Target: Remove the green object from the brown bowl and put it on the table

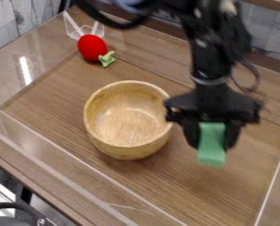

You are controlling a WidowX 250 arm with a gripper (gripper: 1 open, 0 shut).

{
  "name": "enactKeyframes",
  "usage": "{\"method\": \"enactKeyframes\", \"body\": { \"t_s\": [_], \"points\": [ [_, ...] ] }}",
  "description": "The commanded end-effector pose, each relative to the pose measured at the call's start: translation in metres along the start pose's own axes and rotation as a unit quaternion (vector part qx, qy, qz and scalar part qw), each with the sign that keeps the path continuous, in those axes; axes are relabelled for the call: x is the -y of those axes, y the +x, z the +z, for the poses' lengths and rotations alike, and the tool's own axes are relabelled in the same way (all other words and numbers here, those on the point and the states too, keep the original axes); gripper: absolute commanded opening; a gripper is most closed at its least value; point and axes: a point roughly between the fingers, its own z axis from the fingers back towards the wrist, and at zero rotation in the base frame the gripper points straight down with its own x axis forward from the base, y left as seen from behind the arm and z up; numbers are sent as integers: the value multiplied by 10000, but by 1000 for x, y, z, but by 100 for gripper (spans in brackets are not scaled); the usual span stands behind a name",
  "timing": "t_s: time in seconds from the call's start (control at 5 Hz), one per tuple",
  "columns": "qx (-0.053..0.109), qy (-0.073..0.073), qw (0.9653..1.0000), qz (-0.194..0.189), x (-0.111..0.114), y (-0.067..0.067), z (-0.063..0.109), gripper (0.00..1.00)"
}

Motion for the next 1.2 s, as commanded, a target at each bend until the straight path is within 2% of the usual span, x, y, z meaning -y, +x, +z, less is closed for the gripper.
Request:
{"method": "enactKeyframes", "body": {
  "t_s": [0.0, 0.4, 0.6, 0.8, 1.0],
  "points": [
    [64, -16, 9995, -322, 7, -3, -9, 0],
    [88, 205, 9992, -346, 4, -7, -26, 0],
    [47, 274, 9982, -525, 3, 1, -28, 0],
    [16, 340, 9973, -655, 3, 8, -28, 100],
    [-7, 417, 9972, -614, 0, 9, -36, 100]
  ]
}}
